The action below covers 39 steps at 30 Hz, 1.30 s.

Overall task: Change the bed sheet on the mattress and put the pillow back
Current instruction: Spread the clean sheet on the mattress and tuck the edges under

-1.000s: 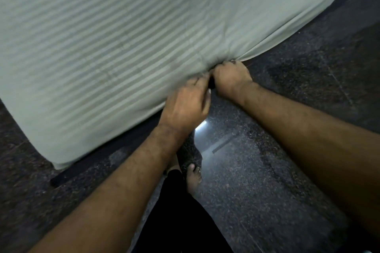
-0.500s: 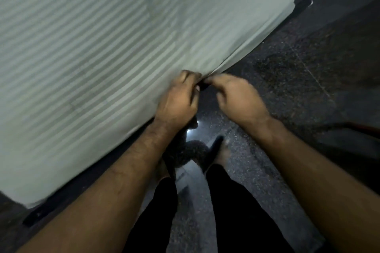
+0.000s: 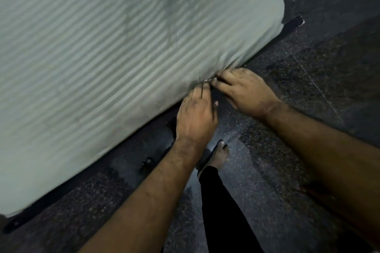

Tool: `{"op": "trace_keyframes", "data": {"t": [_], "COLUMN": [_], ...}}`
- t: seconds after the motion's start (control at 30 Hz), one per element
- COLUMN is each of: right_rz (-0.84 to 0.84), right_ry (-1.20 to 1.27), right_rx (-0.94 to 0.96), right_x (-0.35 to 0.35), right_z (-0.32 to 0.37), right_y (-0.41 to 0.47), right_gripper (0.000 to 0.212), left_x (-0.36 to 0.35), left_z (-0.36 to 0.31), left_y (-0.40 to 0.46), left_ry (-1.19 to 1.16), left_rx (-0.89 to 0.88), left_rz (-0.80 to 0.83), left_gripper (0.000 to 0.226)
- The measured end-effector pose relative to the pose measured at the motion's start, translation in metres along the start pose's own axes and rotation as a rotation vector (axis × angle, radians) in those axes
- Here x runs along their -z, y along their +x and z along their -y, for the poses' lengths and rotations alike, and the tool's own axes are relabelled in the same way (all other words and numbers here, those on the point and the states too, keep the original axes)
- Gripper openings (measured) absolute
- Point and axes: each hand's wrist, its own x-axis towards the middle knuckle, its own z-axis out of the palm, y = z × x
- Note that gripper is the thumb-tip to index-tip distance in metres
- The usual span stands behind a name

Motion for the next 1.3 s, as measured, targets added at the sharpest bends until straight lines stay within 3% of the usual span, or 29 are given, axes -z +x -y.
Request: {"op": "trace_keyframes", "data": {"t": [0.2, 0.4, 0.47, 0.6, 0.7, 0.77, 0.83, 0.9, 0.97, 1.03, 1.1, 1.23, 1.3], "right_rz": [0.098, 0.040, 0.003, 0.050, 0.157, 0.199, 0.247, 0.161, -0.035, -0.268, -0.378, -0.279, -0.206], "right_ry": [-0.028, -0.021, -0.027, -0.003, 0.056, 0.177, 0.471, 0.881, 1.054, 0.974, 0.803, 0.478, 0.389], "right_rx": [-0.020, -0.052, -0.086, -0.192, -0.222, -0.156, -0.108, -0.243, -0.410, -0.502, -0.505, -0.466, -0.407], "right_x": [-0.013, -0.012, -0.013, -0.011, -0.001, 0.004, 0.012, 0.016, 0.016, 0.012, 0.006, -0.009, -0.008], "right_z": [-0.011, -0.007, -0.002, 0.007, 0.002, -0.015, -0.039, -0.060, -0.069, -0.072, -0.075, -0.087, -0.095], "right_y": [-0.011, 0.000, 0.011, 0.038, 0.059, 0.064, 0.055, 0.039, 0.024, 0.010, -0.007, -0.026, -0.023], "right_gripper": [0.060, 0.062, 0.052, 0.028, 0.023, 0.030, 0.043, 0.047, 0.039, 0.037, 0.041, 0.049, 0.051], "left_x": [-0.023, -0.023, -0.018, -0.002, 0.008, 0.018, 0.025, 0.030, 0.035, 0.041, 0.044, 0.031, 0.020], "left_z": [-0.024, -0.024, -0.024, -0.022, -0.005, 0.010, 0.024, 0.032, 0.033, 0.025, 0.012, -0.020, -0.033], "left_y": [-0.014, 0.009, 0.024, 0.054, 0.076, 0.085, 0.086, 0.079, 0.064, 0.051, 0.043, 0.052, 0.068], "left_ry": [0.041, 0.005, -0.017, 0.077, -0.029, -0.207, -0.359, -0.502, -0.639, -0.760, -0.624, -0.321, -0.227], "left_rx": [0.209, 0.261, 0.276, 0.293, 0.304, 0.331, 0.321, 0.267, 0.267, 0.265, 0.163, -0.125, -0.240], "left_rz": [-0.046, 0.010, 0.040, 0.115, 0.232, 0.272, 0.312, 0.306, 0.172, -0.072, -0.237, -0.051, 0.077], "left_gripper": [0.079, 0.087, 0.083, 0.046, 0.048, 0.057, 0.059, 0.060, 0.056, 0.047, 0.048, 0.029, 0.044]}}
